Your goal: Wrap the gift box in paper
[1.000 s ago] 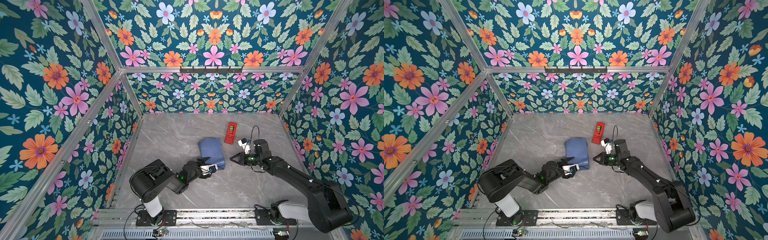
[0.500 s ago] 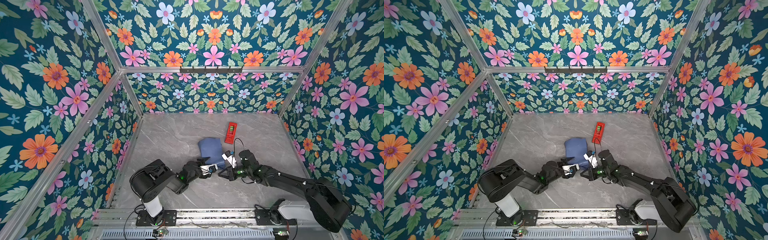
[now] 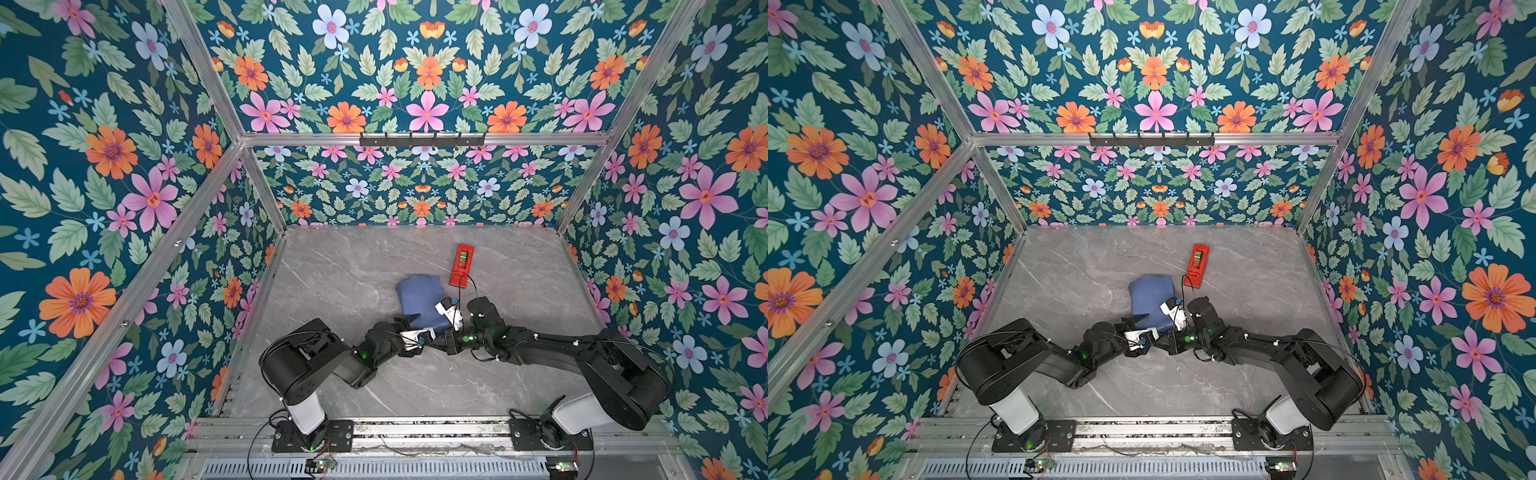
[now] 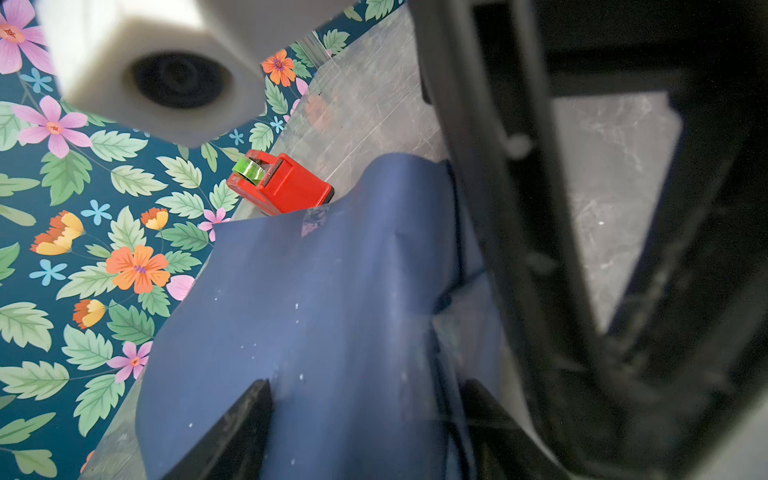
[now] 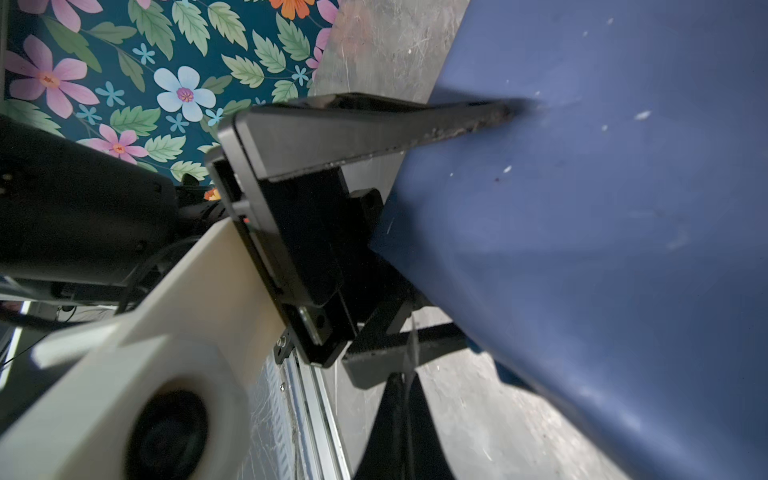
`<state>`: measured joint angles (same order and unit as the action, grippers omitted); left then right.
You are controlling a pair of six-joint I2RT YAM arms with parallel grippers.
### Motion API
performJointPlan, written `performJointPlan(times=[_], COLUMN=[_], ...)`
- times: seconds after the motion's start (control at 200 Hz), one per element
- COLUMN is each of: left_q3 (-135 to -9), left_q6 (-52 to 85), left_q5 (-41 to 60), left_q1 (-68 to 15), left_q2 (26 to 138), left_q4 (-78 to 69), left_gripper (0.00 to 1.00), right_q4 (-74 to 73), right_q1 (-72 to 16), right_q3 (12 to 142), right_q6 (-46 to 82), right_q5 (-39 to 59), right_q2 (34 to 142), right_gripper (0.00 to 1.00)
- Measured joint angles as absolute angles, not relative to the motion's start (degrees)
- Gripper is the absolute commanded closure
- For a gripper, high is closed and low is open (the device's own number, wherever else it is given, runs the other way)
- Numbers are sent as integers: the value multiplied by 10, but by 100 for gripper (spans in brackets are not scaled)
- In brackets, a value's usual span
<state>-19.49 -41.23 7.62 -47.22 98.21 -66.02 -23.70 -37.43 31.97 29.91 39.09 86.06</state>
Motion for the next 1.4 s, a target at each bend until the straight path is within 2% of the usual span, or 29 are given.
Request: performJointPlan(times=[1.4], left_q3=[-196], left_q6=[-408], left_q5=[76], left_q1=[-472], left_q2=[982], left_q4=[-660], left_gripper=[27], right_q4=[-238], right_q1=[-375], right_q3=[340], right_q6=[335], right_q5=[329], right_q2=[889], right_gripper=[100])
